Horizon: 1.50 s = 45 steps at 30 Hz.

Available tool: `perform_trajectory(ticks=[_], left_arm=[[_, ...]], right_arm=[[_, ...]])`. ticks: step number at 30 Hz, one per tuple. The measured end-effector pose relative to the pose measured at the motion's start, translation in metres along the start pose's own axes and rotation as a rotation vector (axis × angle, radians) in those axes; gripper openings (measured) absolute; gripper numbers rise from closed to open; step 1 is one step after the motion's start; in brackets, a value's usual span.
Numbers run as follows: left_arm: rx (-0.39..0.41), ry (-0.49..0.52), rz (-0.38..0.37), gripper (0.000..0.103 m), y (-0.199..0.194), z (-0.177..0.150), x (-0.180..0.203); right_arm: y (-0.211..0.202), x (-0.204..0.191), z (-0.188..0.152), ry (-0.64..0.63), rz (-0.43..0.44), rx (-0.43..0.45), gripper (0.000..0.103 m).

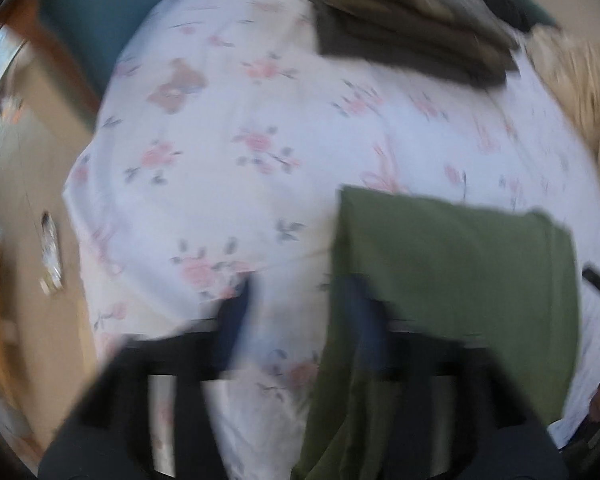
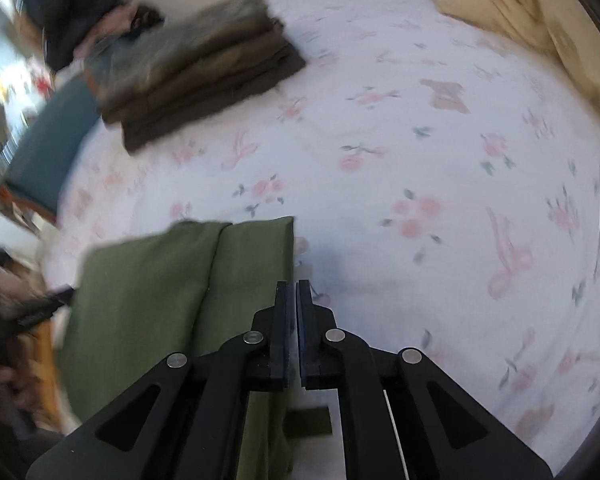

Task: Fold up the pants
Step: 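Lift the folded olive-green pants with both grippers, then carry the folded pants with both grippers onto the stack of dark pants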

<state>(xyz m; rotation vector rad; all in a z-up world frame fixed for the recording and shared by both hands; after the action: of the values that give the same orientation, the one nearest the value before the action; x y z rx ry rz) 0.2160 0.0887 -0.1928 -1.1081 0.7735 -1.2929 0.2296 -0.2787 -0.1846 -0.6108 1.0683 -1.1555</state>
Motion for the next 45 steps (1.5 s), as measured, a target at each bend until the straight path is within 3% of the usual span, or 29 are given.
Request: perform_trajectory(ticks=[1,2,3,4,5,7,9,13,14,16,17,19,20,21,22,23,27,32,36,39,43,45], left_arm=[[0.017,-0.029,-0.043,0.086,-0.004,0.0,-0.003],[0.019,-0.05,-0.117,0.088,-0.008,-0.002,-0.004],[0.007,-0.054,-0.164,0.091,-0.007,-0.004,-0.004],[-0.024,-0.055,-0.228,0.096,-0.005,-0.01,-0.001],[-0.063,-0.056,-0.28,0.098,-0.001,-0.015,0.003],[-0.156,-0.062,-0.363,0.099,0.013,-0.03,0.013],[-0.233,-0.034,-0.372,0.099,0.028,-0.044,0.021],[-0.24,0.054,-0.402,0.101,0.035,-0.055,0.042],[-0.251,0.061,-0.415,0.101,0.034,-0.06,0.047],[-0.275,0.087,-0.451,0.099,0.034,-0.066,0.061],[-0.274,0.109,-0.449,0.095,0.034,-0.067,0.066],[-0.273,0.15,-0.445,0.055,0.033,-0.068,0.076],[-0.259,0.171,-0.431,0.046,0.029,-0.068,0.08],[-0.23,0.223,-0.406,0.031,0.021,-0.068,0.088],[-0.195,0.278,-0.391,0.02,0.012,-0.066,0.095],[-0.161,0.316,-0.374,0.019,0.004,-0.062,0.101],[-0.117,0.26,-0.394,0.016,-0.028,-0.039,0.104],[0.028,0.235,-0.437,0.016,-0.079,0.034,0.115],[0.158,0.234,-0.429,0.017,-0.097,0.136,0.128],[0.219,0.242,-0.377,0.017,-0.093,0.207,0.141],[0.267,0.247,-0.304,0.02,-0.069,0.303,0.143],[0.261,0.221,-0.276,0.03,-0.047,0.336,0.139]], right_arm=[[-0.008,0.007,-0.002,0.052,0.064,-0.005,0.01],[-0.011,0.01,-0.003,0.085,0.099,-0.014,0.034],[-0.012,0.013,-0.005,0.118,0.134,-0.027,0.075],[-0.013,0.015,-0.008,0.158,0.189,-0.032,0.088],[-0.011,0.013,-0.011,0.198,0.252,-0.035,0.095],[0.002,0.007,-0.021,0.254,0.33,-0.083,0.095],[0.019,0.0,-0.034,0.277,0.375,-0.14,0.095],[0.056,-0.021,-0.066,0.229,0.394,-0.266,0.095],[0.056,-0.026,-0.068,0.204,0.391,-0.246,0.095],[0.056,-0.038,-0.07,0.167,0.427,-0.229,0.083],[0.06,-0.047,-0.073,0.159,0.462,-0.255,0.072],[0.06,-0.057,-0.073,0.079,0.416,-0.236,0.058],[0.059,-0.061,-0.072,0.054,0.407,-0.221,0.043],[0.056,-0.064,-0.071,0.045,0.404,-0.212,0.033],[0.054,-0.068,-0.069,0.036,0.408,-0.204,0.028],[0.049,-0.075,-0.065,0.0,0.405,-0.176,0.024],[0.027,-0.087,-0.043,-0.027,0.424,-0.103,0.021],[-0.007,-0.112,0.026,-0.085,0.462,0.009,0.021],[-0.018,-0.144,0.122,-0.183,0.442,0.108,0.021],[-0.012,-0.167,0.203,-0.26,0.392,0.153,0.021],[0.028,-0.187,0.312,-0.301,0.313,0.17,0.021],[0.052,-0.185,0.35,-0.291,0.268,0.159,0.024]])
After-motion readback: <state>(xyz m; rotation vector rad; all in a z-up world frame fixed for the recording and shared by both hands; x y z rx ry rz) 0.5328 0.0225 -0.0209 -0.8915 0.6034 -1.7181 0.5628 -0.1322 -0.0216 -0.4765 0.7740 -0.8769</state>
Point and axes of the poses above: each gripper's, at about its wrist camera, not at the fingertips, and y roughly the way its jaws point, x to its right, z to its top, the point moved 7 cm from there along y, roughly the way its jaws point, and after that the axes turned 2 degrees about -y, right-handed, at the moved point
